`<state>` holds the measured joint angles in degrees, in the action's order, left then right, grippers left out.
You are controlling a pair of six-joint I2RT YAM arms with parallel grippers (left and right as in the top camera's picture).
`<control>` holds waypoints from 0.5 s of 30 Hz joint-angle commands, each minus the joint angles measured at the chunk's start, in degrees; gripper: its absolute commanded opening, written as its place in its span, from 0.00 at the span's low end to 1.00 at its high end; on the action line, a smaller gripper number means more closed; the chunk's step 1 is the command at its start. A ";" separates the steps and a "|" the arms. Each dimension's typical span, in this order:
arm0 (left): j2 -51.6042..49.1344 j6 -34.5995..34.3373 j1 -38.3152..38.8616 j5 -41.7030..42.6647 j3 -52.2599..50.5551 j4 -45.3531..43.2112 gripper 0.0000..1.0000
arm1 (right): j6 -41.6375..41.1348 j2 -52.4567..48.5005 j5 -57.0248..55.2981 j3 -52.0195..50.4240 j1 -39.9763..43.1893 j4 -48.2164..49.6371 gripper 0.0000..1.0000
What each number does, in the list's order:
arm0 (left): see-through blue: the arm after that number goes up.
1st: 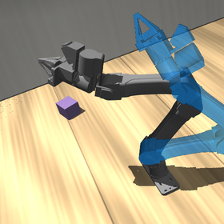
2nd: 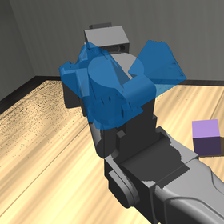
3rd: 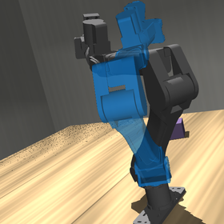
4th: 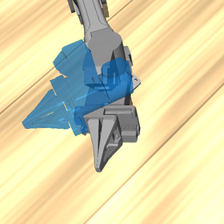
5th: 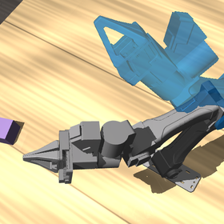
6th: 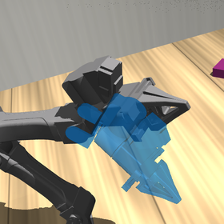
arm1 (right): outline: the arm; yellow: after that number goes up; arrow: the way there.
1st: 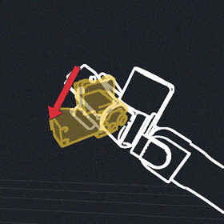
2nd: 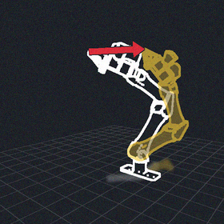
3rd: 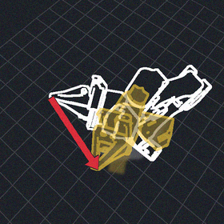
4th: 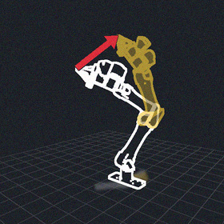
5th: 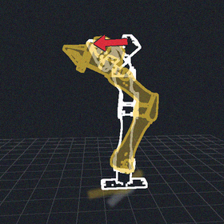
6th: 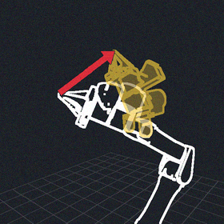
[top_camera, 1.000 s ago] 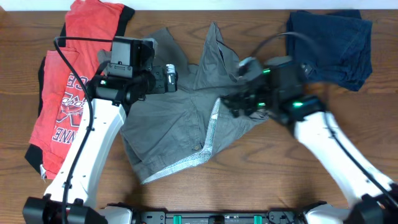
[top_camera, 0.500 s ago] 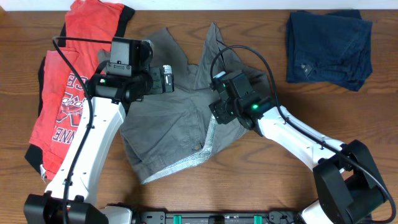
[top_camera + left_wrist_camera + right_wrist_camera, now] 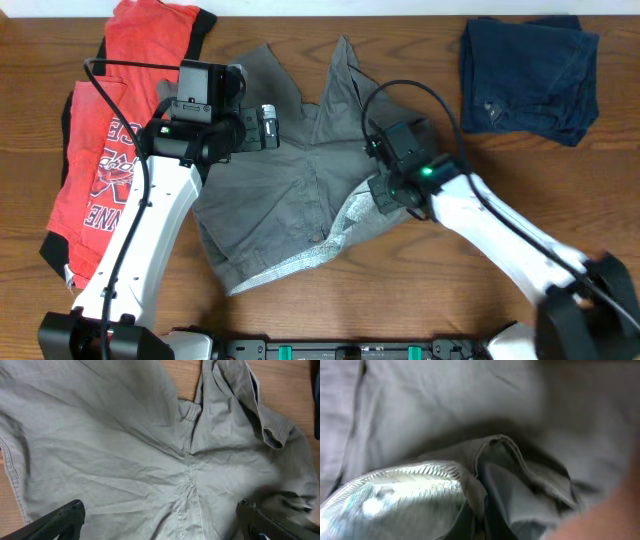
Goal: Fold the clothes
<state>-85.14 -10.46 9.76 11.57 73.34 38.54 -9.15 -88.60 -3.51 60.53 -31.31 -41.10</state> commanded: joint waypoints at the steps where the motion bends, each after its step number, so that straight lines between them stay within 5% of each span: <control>1: -0.55 0.76 -0.22 -0.72 -0.48 0.02 0.98 | -5.31 7.41 -0.57 2.12 0.92 -5.66 0.01; 4: -0.55 0.76 -0.22 -0.72 -0.48 -0.02 0.98 | -6.93 10.16 1.33 2.01 0.85 -12.74 0.04; 11: -0.55 0.76 -0.22 -0.74 -0.48 -0.17 0.98 | -10.21 9.94 4.13 -1.77 0.87 -20.68 0.52; 15: -0.55 0.79 -0.22 -0.74 -0.48 -0.20 0.98 | -10.10 9.97 4.11 -2.86 0.90 -20.96 0.59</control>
<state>-85.14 -10.46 9.76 11.57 73.32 38.44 -17.65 -78.39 0.23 58.26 -31.31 -62.33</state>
